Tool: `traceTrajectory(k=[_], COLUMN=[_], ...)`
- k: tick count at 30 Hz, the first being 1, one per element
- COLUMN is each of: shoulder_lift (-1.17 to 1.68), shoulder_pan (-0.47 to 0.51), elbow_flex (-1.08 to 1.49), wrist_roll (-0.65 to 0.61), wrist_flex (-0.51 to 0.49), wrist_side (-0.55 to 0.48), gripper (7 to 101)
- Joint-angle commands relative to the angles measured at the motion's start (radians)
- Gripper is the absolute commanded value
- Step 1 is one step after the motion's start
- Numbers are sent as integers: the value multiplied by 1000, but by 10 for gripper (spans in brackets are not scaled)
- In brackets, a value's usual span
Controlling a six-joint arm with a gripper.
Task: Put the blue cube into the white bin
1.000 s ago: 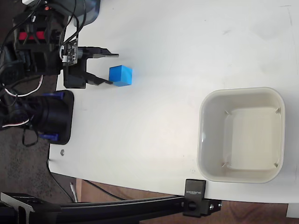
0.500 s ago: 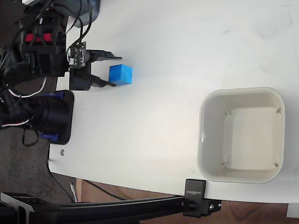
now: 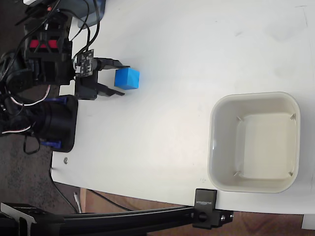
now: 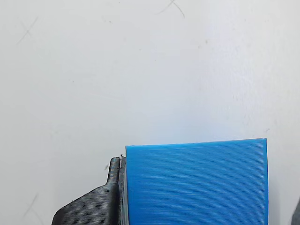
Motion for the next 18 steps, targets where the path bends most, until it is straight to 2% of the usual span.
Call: traceTrajectory(k=[1, 8, 13, 18], shoulder_lift=[21, 23, 26, -11], shoulder_pan=[0, -29, -31, -6], elbow_flex=[-15, 9, -14, -166], wrist_roll=[-3, -3, 3, -31], wrist_flex=[-23, -63, -43, 87], wrist_side=[2, 48, 48, 46], gripper=[769, 519, 476, 470])
